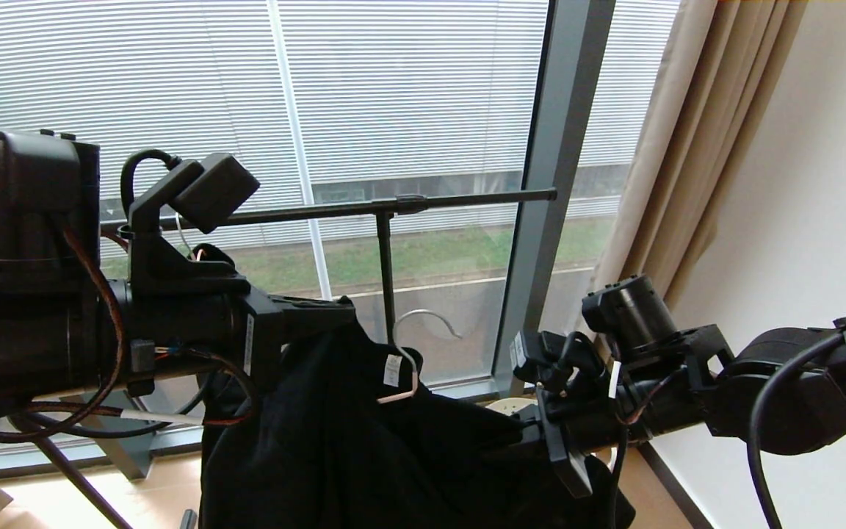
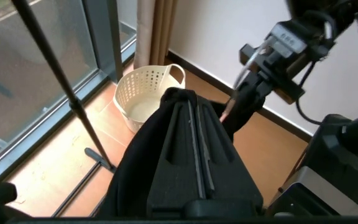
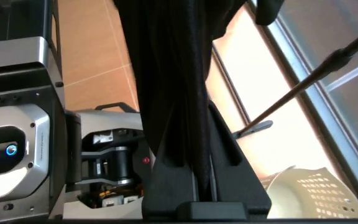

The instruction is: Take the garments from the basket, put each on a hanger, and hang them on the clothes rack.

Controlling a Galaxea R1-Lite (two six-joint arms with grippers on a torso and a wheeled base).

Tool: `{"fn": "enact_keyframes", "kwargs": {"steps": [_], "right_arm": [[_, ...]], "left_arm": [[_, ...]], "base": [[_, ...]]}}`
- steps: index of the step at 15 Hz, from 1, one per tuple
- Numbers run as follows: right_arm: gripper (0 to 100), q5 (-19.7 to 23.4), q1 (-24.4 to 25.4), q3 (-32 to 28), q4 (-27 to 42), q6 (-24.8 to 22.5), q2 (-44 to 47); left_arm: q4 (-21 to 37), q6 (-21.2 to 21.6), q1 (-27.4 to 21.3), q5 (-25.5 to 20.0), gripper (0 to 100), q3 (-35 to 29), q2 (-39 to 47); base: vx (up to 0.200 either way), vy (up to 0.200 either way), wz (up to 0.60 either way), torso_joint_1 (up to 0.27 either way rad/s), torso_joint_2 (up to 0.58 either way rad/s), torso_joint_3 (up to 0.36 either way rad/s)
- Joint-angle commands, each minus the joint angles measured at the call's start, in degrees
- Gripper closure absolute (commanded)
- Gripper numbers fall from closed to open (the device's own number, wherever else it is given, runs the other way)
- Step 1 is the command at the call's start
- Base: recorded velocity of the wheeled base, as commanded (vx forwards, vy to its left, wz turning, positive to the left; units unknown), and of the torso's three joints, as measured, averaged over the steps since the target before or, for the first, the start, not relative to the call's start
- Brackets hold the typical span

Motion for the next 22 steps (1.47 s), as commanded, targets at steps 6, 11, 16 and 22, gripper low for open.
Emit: {"fn": "enact_keyframes", "kwargs": {"steps": [6, 11, 16, 22], "right_arm": [[100, 1.3, -1.42, -1.29, -2.83, 4.64, 1.04], [100, 6.22, -2.82, -0.41, -4.15, 4.64, -0.19], [100, 7.36, -2.91, -0.32, -4.24, 4.64, -0.01], [100, 11.93, -8.01, -0.23, -5.64, 4.03, -0.19]], "left_arm": [[0.71, 0.05, -1.16, 0.07, 100, -0.01, 0.22], [0.8, 0.05, -1.96, 0.07, 0, 0.17, 0.31], [0.8, 0.05, -2.48, 0.07, 0, 0.34, -1.01], [3.44, 4.62, 7.62, -0.45, 0, 7.99, -9.44]], "base": [[0.0, 0.0, 0.0, 0.0, 0.0, 0.0], [0.0, 0.0, 0.0, 0.0, 0.0, 0.0], [0.0, 0.0, 0.0, 0.0, 0.0, 0.0], [0.0, 0.0, 0.0, 0.0, 0.0, 0.0]]}}
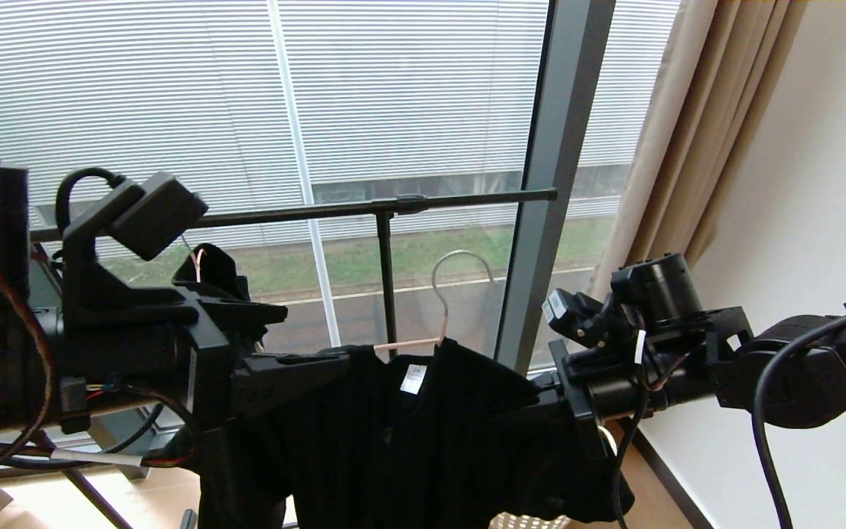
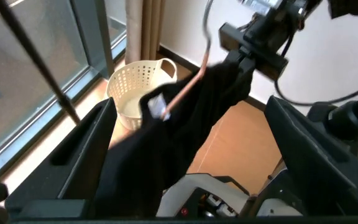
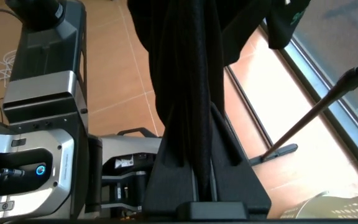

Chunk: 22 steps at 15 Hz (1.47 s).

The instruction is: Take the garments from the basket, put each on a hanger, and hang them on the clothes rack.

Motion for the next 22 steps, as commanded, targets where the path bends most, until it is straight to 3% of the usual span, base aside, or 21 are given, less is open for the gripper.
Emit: {"fn": "enact_keyframes", "kwargs": {"steps": [1, 3, 9, 11, 16, 19, 20, 22], "right_arm": [[100, 1.36, -2.09, 0.79, -1.98, -0.08, -0.04], [100, 2.07, -3.58, 2.1, -5.32, -0.34, -0.13], [100, 6.64, -7.18, 4.13, -6.19, -10.01, -0.13], [100, 9.19, -7.8, 4.57, -6.28, -10.54, -0.74], [100, 9.71, -7.8, 5.88, -6.37, -10.89, -2.68], [100, 10.68, -7.8, 6.24, -6.28, -11.24, -3.64], [100, 10.86, -7.8, 6.32, -6.28, -11.24, -3.64], [100, 10.86, -7.8, 6.32, -6.28, -11.33, -3.56]], "left_arm": [[0.12, 2.63, 6.49, -1.17, 0, 4.97, -4.79], [-0.14, 2.98, 10.19, -5.74, 0, 7.87, -6.46], [-1.02, 8.26, 20.82, -17.08, 0, 13.68, -7.07], [-4.54, 9.14, 21.88, -17.52, 0, 16.75, -5.23], [-11.92, 9.05, 20.38, -17.52, 0, 20.36, 1.98], [-12.36, 9.05, 20.21, -17.52, 0, 20.27, 4.62], [-12.36, 8.96, 20.29, -17.43, 100, 20.27, 5.23], [-12.45, 8.96, 20.29, -17.52, 100, 20.18, 5.41]], "base": [[0.0, 0.0, 0.0, 0.0, 0.0, 0.0], [0.0, 0.0, 0.0, 0.0, 0.0, 0.0], [0.0, 0.0, 0.0, 0.0, 0.0, 0.0], [0.0, 0.0, 0.0, 0.0, 0.0, 0.0], [0.0, 0.0, 0.0, 0.0, 0.0, 0.0], [0.0, 0.0, 0.0, 0.0, 0.0, 0.0], [0.0, 0.0, 0.0, 0.0, 0.0, 0.0], [0.0, 0.0, 0.0, 0.0, 0.0, 0.0]]}}
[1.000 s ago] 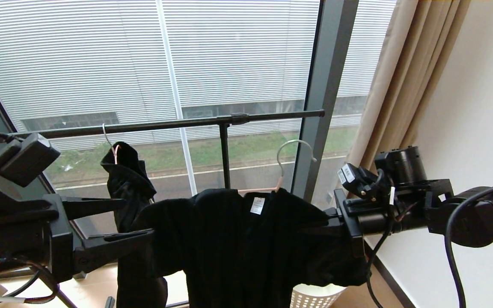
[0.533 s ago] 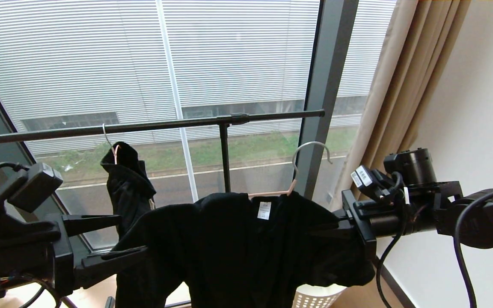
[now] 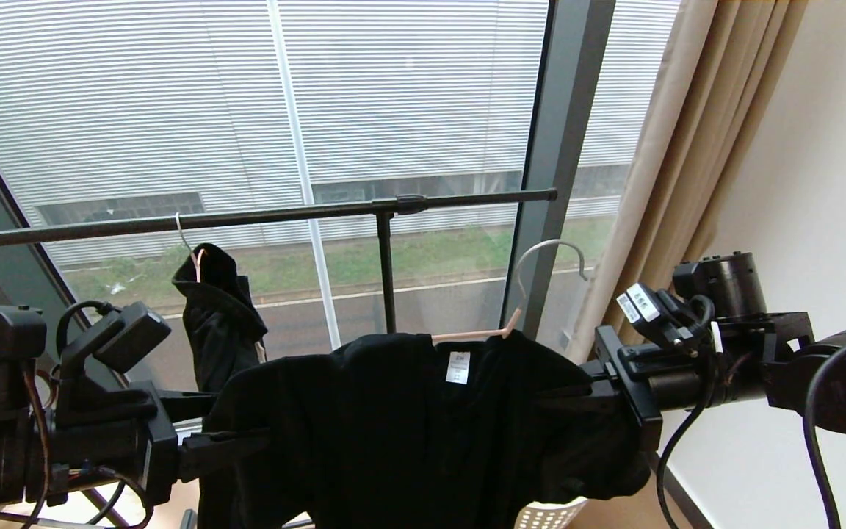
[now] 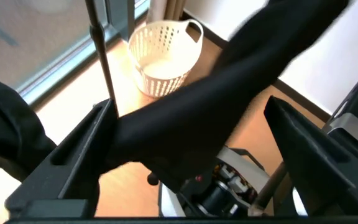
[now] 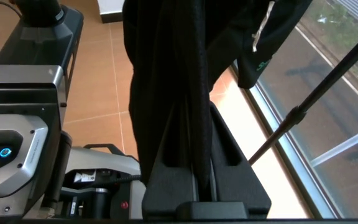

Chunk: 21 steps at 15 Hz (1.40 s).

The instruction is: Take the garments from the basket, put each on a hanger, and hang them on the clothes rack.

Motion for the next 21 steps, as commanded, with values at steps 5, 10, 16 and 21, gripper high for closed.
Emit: {"fn": "enact_keyframes", "kwargs": {"steps": [5, 10, 16, 21], "right_arm": [[100, -0.01, -0.41, -0.48, -0.34, -0.03, 0.47], [100, 0.08, -2.61, -1.54, -0.34, 0.06, 0.82], [100, 1.4, -5.86, -2.5, -0.43, 0.06, 0.82], [100, 2.45, -7.18, -3.12, -0.34, -0.03, 1.53]], "left_arm": [[-0.52, -0.1, 0.54, 0.04, 100, 1.06, -1.32], [-0.52, -0.28, 4.93, 0.04, 100, 4.23, -4.57], [-0.52, -2.21, 7.65, 0.04, 100, 5.81, -6.86], [-0.52, -2.3, 8.01, 0.04, 100, 6.16, -6.77]], "base": [[0.0, 0.0, 0.0, 0.0, 0.0, 0.0], [0.0, 0.0, 0.0, 0.0, 0.0, 0.0], [0.0, 0.0, 0.0, 0.0, 0.0, 0.0], [0.0, 0.0, 0.0, 0.0, 0.0, 0.0]]}}
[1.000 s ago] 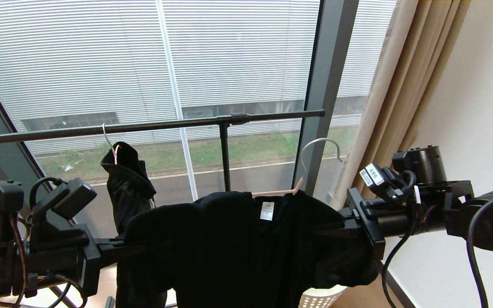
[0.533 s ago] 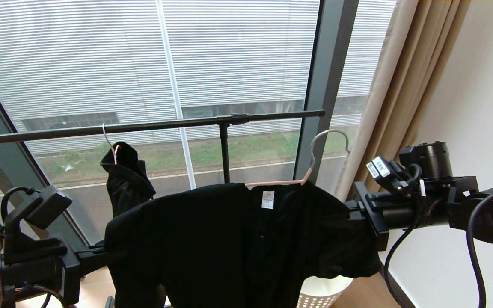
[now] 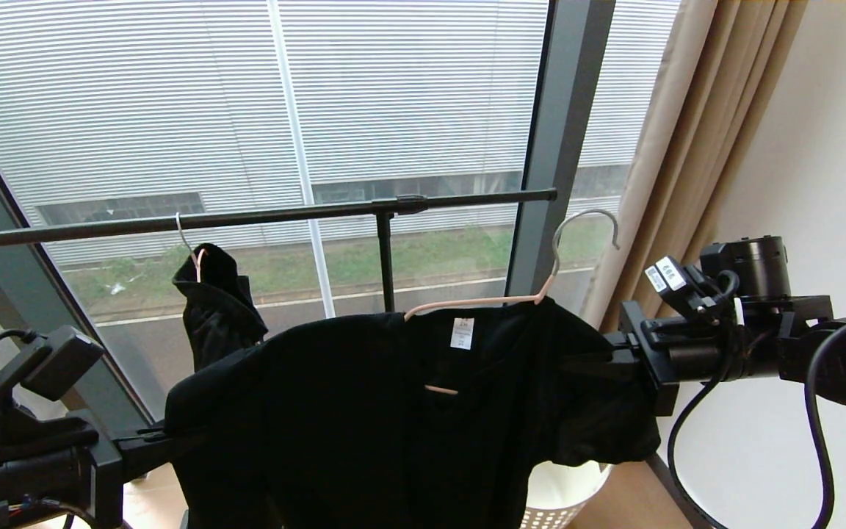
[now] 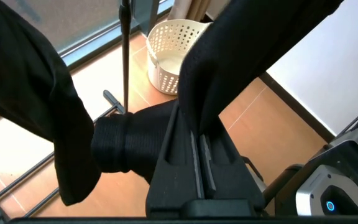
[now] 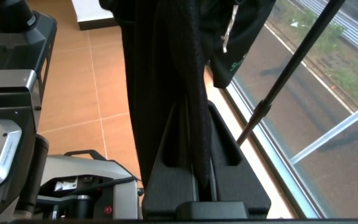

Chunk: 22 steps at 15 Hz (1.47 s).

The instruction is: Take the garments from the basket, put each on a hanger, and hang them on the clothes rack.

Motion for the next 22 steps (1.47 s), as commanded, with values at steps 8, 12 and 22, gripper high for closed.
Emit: {"fn": "enact_keyframes", "kwargs": {"steps": [8, 12, 22], "right_arm": [[100, 0.04, -0.17, -0.28, 0.07, -0.03, 1.09], [100, -2.77, 4.49, 0.86, 0.34, -0.03, 2.59], [100, -3.91, 10.29, 3.93, 0.25, -0.29, 3.38]], "left_arm": [[-0.03, -8.03, 2.07, -11.33, 0, -2.37, -4.76], [3.75, -14.09, -2.06, -10.62, 0, -13.71, -4.41], [18.08, 2.78, -26.06, 10.73, 0, -30.23, 9.3]], "base": [[0.0, 0.0, 0.0, 0.0, 0.0, 0.0], [0.0, 0.0, 0.0, 0.0, 0.0, 0.0], [0.0, 0.0, 0.0, 0.0, 0.0, 0.0]]}}
